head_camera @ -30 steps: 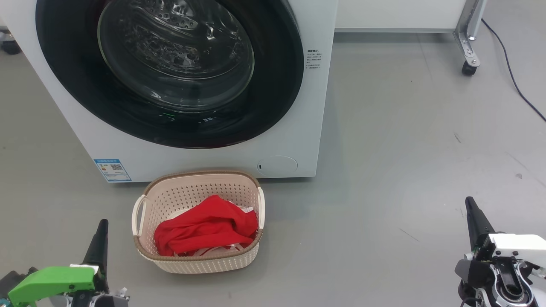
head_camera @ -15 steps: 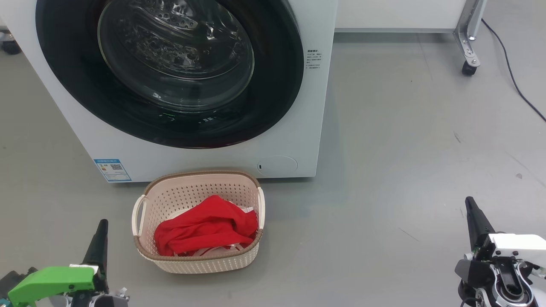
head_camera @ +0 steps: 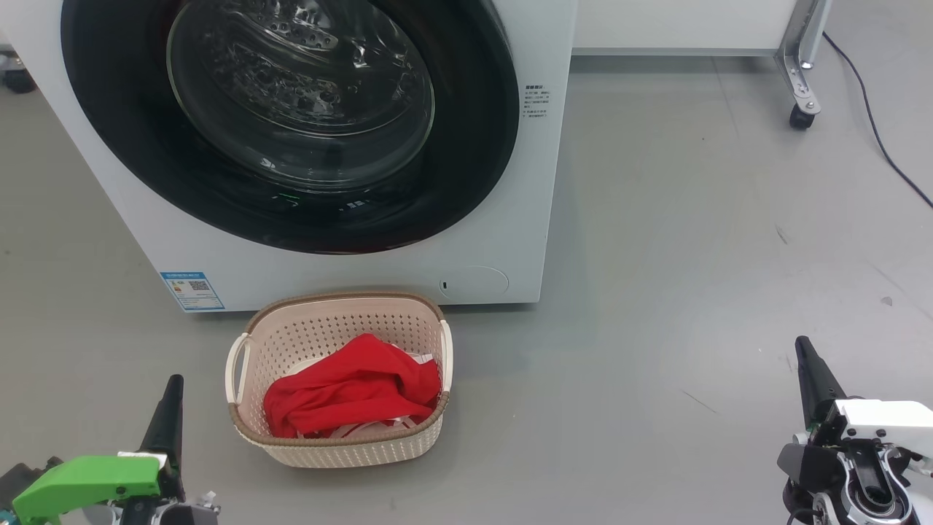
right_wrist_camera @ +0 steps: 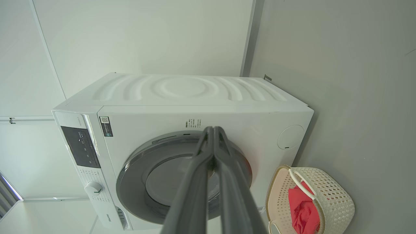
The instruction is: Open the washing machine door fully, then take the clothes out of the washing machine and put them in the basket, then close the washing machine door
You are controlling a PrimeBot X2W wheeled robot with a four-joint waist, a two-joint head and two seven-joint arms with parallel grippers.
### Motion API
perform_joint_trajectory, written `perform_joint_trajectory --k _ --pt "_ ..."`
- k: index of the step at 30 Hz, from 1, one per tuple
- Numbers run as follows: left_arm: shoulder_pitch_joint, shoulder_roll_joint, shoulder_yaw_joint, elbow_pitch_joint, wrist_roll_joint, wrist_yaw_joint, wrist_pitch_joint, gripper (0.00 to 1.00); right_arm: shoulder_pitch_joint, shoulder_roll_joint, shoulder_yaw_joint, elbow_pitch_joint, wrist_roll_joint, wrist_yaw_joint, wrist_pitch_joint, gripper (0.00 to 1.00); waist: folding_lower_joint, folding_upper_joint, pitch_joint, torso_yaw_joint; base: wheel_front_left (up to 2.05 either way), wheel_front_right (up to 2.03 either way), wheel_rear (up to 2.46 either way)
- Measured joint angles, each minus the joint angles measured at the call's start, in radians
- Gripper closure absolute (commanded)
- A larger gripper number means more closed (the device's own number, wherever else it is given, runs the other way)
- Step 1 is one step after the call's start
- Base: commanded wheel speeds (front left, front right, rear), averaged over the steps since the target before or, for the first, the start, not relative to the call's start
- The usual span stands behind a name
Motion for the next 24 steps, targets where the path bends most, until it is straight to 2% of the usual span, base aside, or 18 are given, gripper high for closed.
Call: perform_joint_trajectory --k 24 --pt "0.000 -0.001 0.003 -0.001 0.000 0.000 0.004 1.00 0.000 0.000 -0.001 0.000 0.000 0.000 0.003 1.00 0.0000 0.0000 0.000 0.000 0.00 0.00 0.00"
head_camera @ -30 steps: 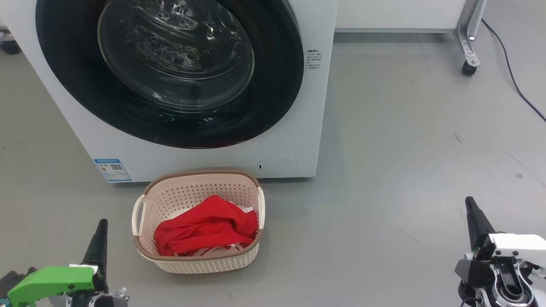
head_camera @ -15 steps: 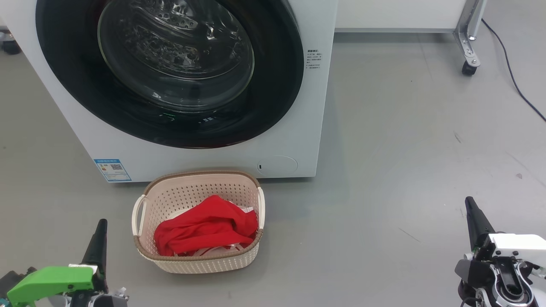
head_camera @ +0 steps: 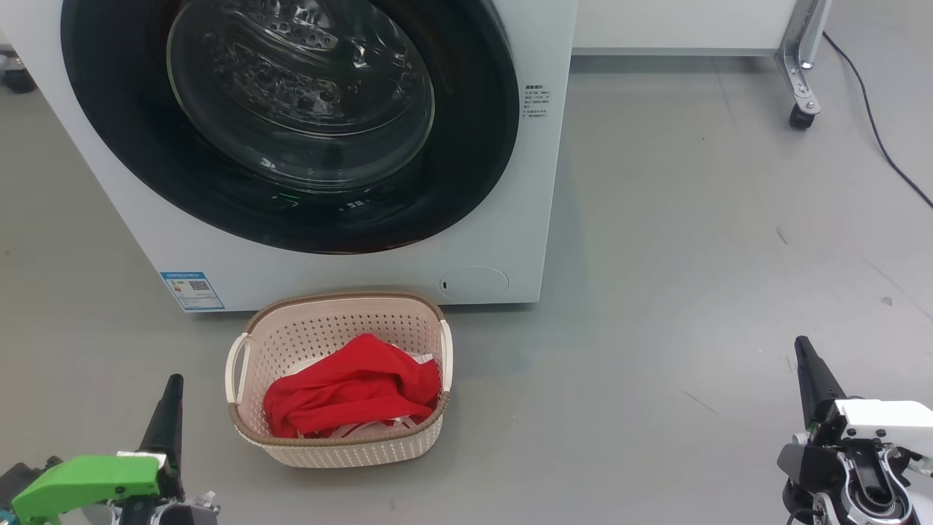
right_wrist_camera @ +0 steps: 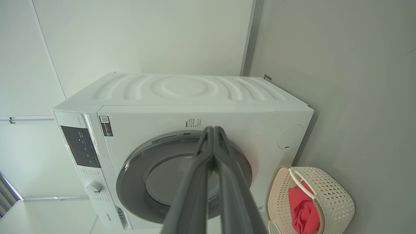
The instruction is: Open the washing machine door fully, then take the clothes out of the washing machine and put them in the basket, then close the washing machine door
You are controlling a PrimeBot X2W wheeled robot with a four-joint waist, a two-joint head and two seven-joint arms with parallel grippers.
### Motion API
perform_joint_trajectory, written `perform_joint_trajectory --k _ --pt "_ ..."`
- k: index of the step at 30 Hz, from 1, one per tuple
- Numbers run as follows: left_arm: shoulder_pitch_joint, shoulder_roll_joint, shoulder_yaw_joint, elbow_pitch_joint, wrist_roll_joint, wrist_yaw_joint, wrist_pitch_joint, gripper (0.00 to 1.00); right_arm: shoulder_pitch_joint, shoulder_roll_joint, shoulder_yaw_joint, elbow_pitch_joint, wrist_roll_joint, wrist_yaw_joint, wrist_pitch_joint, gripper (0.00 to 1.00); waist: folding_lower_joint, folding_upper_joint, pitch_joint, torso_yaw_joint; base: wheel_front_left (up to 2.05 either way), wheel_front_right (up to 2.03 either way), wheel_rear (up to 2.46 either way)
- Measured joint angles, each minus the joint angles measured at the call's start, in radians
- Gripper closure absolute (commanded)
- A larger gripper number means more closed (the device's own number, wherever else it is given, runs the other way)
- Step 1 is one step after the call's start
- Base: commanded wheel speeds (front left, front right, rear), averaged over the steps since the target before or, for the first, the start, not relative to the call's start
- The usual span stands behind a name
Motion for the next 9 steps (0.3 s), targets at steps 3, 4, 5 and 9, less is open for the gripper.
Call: perform_joint_trajectory --k 3,4,5,9 --pt "0.000 0.000 0.001 0.000 0.000 0.000 0.000 1.00 0.000 0.000 0.000 0.000 0.000 0.000 0.000 1.00 0.0000 0.0000 0.000 0.000 0.00 0.00 0.00" --pt "0.000 0.000 0.001 0.000 0.000 0.000 0.000 1.00 0.000 0.000 0.000 0.000 0.000 0.000 0.000 1.00 0.0000 0.0000 0.000 0.000 0.00 0.00 0.00" --pt "0.000 0.000 0.001 0.000 0.000 0.000 0.000 1.00 0.000 0.000 0.000 0.000 0.000 0.000 0.000 1.00 0.0000 0.0000 0.000 0.000 0.00 0.00 0.00" --pt "0.000 -0.001 0.002 -0.001 0.000 0.000 0.000 1.00 0.000 0.000 0.000 0.000 0.000 0.000 0.000 1.00 0.0000 0.0000 0.000 0.000 0.00 0.00 0.00"
